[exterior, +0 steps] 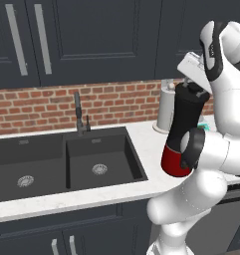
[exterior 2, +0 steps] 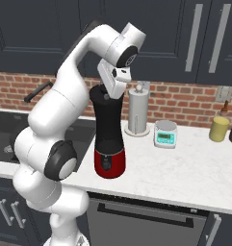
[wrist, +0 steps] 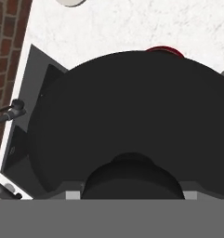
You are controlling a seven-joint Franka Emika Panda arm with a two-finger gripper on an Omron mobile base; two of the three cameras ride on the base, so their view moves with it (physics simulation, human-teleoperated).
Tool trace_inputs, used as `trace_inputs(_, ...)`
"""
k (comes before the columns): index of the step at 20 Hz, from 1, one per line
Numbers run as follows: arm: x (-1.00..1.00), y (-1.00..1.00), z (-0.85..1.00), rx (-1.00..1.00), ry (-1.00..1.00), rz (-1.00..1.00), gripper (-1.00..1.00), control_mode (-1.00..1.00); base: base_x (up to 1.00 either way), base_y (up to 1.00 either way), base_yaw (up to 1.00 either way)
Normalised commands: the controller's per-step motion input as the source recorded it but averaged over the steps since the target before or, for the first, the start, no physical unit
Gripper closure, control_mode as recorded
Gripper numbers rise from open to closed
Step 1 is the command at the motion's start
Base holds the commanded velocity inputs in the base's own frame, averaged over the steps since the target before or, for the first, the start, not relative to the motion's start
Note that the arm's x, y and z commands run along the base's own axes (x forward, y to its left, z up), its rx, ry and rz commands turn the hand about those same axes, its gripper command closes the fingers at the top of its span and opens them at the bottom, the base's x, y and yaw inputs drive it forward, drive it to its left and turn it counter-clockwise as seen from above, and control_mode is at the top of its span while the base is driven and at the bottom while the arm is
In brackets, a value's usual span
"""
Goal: Close the lid blender by securely placing the lid on top.
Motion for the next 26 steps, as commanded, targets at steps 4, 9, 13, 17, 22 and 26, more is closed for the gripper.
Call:
trace_inputs(4, 0.31, 0.00, -0.19, 0.03, 0.00, 0.00, 1.00, -1.00, 0.00, 0.00, 0.00)
trace_inputs(9, 0.20, 0.00, -0.33, 0.02, 0.00, 0.00, -1.00, -1.00, 0.00, 0.00, 0.00)
trace_inputs(13, 0.09, 0.00, -0.36, 0.03, -0.03, 0.00, -1.00, -1.00, 0.00, 0.00, 0.00)
trace_inputs(17, 0.19, 0.00, -0.19, 0.08, -0.07, 0.02, -1.00, -1.00, 0.00, 0.00, 0.00)
trace_inputs(22, 0.21, 0.00, -0.13, 0.08, -0.10, 0.04, -1.00, -1.00, 0.00, 0.00, 0.00)
trace_inputs(26, 0.04, 0.00, -0.01, 0.07, -0.13, 0.06, -1.00, -1.00, 0.00, 0.00, 0.00)
